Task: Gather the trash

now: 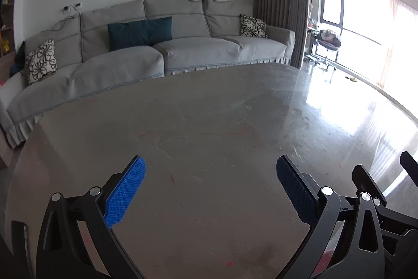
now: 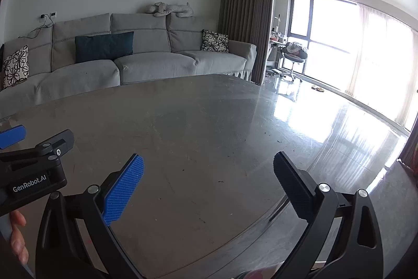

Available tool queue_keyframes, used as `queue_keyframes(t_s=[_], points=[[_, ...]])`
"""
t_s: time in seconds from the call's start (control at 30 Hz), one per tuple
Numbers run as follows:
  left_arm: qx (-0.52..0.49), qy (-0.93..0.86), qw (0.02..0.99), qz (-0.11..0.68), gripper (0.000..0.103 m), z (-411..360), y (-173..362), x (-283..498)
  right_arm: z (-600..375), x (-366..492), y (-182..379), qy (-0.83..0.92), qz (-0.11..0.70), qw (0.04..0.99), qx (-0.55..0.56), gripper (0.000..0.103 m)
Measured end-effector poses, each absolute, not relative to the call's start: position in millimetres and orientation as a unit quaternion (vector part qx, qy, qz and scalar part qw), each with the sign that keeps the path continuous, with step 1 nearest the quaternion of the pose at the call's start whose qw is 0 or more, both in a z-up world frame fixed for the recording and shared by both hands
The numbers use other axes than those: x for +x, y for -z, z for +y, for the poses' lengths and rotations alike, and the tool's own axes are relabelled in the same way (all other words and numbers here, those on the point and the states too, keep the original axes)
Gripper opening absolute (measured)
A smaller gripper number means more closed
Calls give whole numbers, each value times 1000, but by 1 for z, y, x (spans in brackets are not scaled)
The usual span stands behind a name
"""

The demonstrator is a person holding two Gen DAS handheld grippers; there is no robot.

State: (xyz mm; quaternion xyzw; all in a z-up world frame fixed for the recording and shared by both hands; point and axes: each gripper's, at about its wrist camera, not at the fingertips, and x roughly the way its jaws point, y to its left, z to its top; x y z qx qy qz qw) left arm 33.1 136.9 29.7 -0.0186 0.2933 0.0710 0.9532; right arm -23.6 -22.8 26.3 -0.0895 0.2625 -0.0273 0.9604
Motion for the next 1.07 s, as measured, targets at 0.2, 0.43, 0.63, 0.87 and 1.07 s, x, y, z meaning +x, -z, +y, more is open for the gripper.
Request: queue_keyframes(t_s=[0.2, 0.43, 0.63, 0.87, 1.07], points=[[-12, -67, 951, 301, 100, 143, -18, 41, -18, -19, -11, 38, 276, 957, -81, 98], [9, -68, 951, 301, 100, 137, -14, 38, -13, -14, 1, 40, 289, 954, -73, 98], [14, -64, 954, 294, 100, 134, -17, 38, -10, -13, -1, 35, 287, 954, -76, 98], [4, -58, 954, 294, 100, 136, -18, 36, -11, -14, -2, 36, 286, 955, -71, 98], [6, -61, 955, 289, 100, 135, -19, 35, -11, -15, -2, 36, 284, 955, -72, 98]])
